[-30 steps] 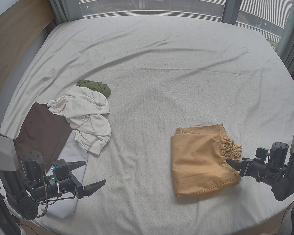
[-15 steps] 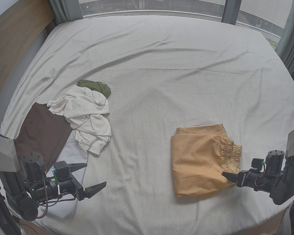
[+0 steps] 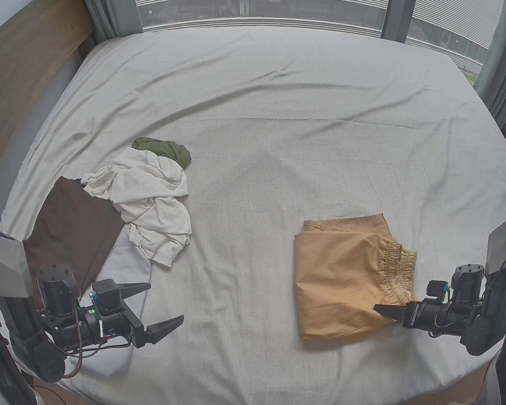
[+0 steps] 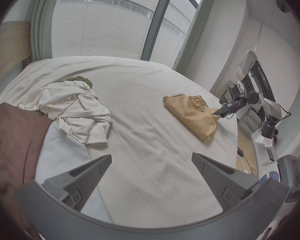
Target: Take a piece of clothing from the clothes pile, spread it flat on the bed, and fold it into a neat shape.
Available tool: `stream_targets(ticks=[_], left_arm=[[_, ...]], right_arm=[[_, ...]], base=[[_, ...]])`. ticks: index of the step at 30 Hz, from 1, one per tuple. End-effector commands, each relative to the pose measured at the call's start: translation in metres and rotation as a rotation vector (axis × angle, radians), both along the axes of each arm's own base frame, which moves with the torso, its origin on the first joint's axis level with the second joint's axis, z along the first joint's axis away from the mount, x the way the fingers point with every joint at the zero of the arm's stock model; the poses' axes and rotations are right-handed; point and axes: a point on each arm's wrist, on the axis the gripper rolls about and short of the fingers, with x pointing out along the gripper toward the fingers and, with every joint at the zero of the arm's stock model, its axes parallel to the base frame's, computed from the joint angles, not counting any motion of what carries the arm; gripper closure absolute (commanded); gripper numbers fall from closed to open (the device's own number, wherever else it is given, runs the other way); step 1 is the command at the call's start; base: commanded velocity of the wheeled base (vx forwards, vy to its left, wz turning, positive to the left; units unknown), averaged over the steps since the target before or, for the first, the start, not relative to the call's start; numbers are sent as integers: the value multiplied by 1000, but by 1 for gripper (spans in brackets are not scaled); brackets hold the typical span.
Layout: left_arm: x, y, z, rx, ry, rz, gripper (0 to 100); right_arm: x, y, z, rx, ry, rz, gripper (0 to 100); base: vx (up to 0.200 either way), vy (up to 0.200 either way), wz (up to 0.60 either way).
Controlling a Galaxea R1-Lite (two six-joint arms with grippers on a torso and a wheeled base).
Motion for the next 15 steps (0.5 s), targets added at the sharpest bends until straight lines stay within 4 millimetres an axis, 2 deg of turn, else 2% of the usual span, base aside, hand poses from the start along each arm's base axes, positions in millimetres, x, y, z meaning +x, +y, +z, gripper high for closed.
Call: stream_targets(ticks=[1,9,10,15], left_arm=[[-1,-1,0,0,2,-3,0],[0,-1,-1,1,6,-5,0],[-1,-1,-1,1,5,-5,0],[-1,-1,-1,0,4,-4,0]], right_arm=[[5,1,1,6,-17,2,0],[6,1,0,6,-20,0,0],[6,1,0,5,-20,-1,100],[6,3,2,7,-24,6,100]], base=[[0,0,0],[0,0,0],[0,0,0],[0,0,0]])
